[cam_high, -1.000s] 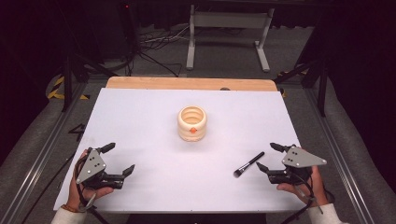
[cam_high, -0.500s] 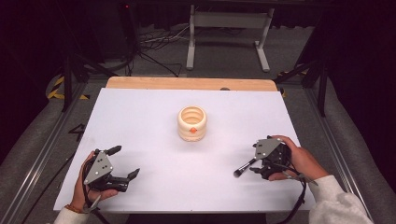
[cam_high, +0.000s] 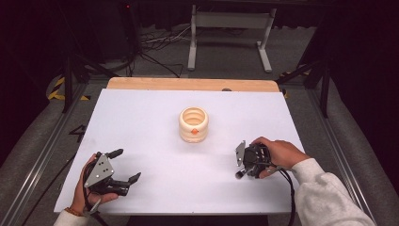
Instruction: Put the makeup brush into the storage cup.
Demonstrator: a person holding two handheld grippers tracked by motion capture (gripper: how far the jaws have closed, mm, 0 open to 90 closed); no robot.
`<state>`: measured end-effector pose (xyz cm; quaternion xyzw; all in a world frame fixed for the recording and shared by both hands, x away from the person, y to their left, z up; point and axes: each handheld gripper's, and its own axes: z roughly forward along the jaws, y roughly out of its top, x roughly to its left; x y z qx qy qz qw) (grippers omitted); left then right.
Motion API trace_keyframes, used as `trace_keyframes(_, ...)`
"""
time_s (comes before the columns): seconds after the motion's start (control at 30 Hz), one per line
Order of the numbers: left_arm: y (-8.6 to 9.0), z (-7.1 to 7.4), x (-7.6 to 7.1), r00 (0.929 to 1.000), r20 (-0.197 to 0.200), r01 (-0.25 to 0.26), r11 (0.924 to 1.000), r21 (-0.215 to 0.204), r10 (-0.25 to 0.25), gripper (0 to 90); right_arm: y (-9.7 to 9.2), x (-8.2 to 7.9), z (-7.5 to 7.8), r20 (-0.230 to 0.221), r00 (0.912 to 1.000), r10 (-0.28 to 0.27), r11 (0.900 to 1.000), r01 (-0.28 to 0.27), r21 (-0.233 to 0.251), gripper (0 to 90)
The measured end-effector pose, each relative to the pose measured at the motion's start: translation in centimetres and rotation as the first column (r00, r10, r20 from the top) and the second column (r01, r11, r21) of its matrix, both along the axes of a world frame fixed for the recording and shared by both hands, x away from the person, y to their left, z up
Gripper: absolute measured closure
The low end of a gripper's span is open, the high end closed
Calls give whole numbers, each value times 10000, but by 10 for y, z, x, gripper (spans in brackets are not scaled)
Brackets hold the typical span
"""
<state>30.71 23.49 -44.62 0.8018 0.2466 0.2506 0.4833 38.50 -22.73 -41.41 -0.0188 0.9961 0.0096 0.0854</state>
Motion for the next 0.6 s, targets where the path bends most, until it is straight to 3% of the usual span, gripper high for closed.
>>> trace_keyframes(0.17, 0, -1, -1, 10000, -5, 71, 10000, 31, -71, 46, 3, 8, -4, -524, 9986, 13, 9998, -23, -196, 472)
trace_keyframes(0.23, 0, -1, -1, 9999, -16, 110, 9999, 48, -110, 47, 2, 13, -4, -1442, 9893, -221, 9996, 194, -200, 630)
trace_keyframes(0.27, 0, -1, -1, 9999, -25, 127, 9999, 60, -127, 47, 2, 14, -4, -1513, 9881, -264, 9995, 233, -223, 648)
trace_keyframes(0.33, -1, -1, -2, 9999, -61, 106, 9999, 56, -106, 47, 2, 14, -4, -1537, 9876, -310, 9994, 285, -183, 679)
trace_keyframes(0.37, 0, -1, -2, 9999, -75, 123, 9999, 90, -122, 48, 1, 15, -3, -1627, 9858, -425, 9991, 408, -142, 773)
trace_keyframes(0.5, 0, -2, -2, 9999, -58, 114, 9999, 63, -114, 49, -1, 13, -3, -1447, 9880, -533, 9986, 537, -12, 778)
trace_keyframes(0.6, 2, -2, -1, 9999, -99, 89, 10000, 39, -88, 49, -7, 9, -2, -1205, 9896, -783, 9955, 840, 430, 781)
